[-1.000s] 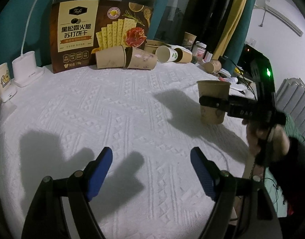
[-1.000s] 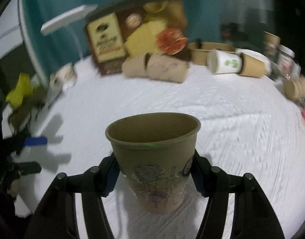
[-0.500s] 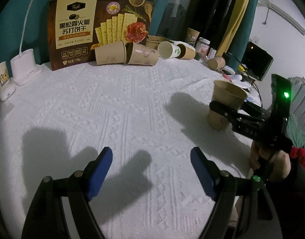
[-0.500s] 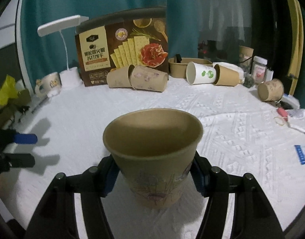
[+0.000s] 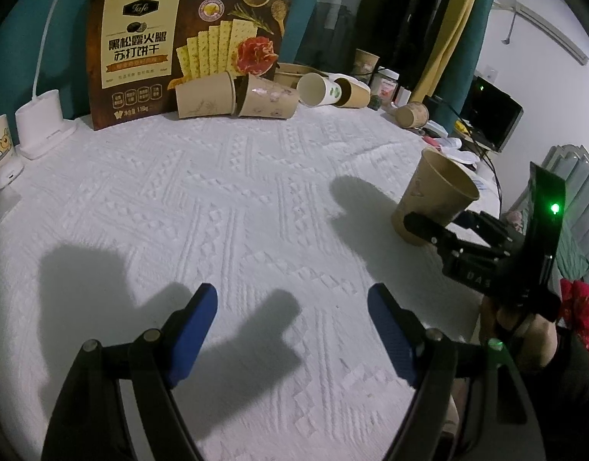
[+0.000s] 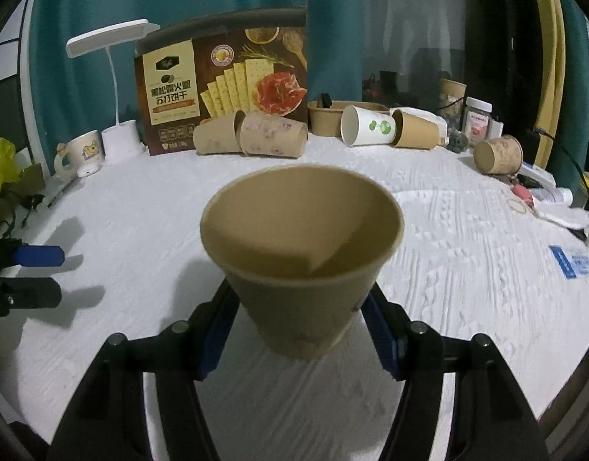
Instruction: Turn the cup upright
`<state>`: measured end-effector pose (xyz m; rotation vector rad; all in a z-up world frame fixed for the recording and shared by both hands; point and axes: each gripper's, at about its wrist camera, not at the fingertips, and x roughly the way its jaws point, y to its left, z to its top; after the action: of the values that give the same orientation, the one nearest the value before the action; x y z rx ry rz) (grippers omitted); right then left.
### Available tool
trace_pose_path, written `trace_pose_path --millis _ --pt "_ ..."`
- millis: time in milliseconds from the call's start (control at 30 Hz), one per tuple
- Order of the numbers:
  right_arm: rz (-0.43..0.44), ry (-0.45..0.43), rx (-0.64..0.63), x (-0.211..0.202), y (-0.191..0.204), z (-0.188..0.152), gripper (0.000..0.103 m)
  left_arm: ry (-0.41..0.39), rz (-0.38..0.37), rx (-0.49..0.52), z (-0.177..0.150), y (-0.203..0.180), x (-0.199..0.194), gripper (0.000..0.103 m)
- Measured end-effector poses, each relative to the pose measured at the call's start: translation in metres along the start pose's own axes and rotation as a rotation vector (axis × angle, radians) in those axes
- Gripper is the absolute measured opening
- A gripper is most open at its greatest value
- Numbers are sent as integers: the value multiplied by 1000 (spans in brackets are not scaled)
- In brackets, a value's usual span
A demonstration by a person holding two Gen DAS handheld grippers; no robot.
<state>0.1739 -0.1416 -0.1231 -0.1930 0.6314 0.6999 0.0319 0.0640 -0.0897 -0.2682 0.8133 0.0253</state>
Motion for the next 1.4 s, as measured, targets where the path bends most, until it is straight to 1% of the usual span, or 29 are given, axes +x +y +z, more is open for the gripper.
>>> trace_pose_path --millis 167,333,533,867,933,1000,1233,1333,1400 --pt "-1 24 19 -12 6 -12 62 -15 4 7 -7 -3 -8 81" --pt "-8 20 31 -32 13 -24 63 -26 0 33 -14 -10 -18 81" --pt "-36 18 62 -61 17 -37 65 -40 -16 70 -26 -23 -32 81" --pt "-92 38 107 -110 18 -58 66 -77 -20 123 -44 -42 -56 81" --pt "-105 35 112 -121 18 -59 66 -83 -27 133 -47 -45 -60 81" --pt "-117 31 116 -129 17 -59 66 -84 -51 145 -49 -48 -64 81" --pt "-156 4 132 -165 16 -51 66 -141 -52 174 -45 -58 -84 81" --pt "-171 -14 136 -181 16 -47 66 -162 -73 207 -41 -66 -90 81" --pt "-179 -23 136 -191 16 -44 68 -173 -83 227 -39 -70 -94 81"
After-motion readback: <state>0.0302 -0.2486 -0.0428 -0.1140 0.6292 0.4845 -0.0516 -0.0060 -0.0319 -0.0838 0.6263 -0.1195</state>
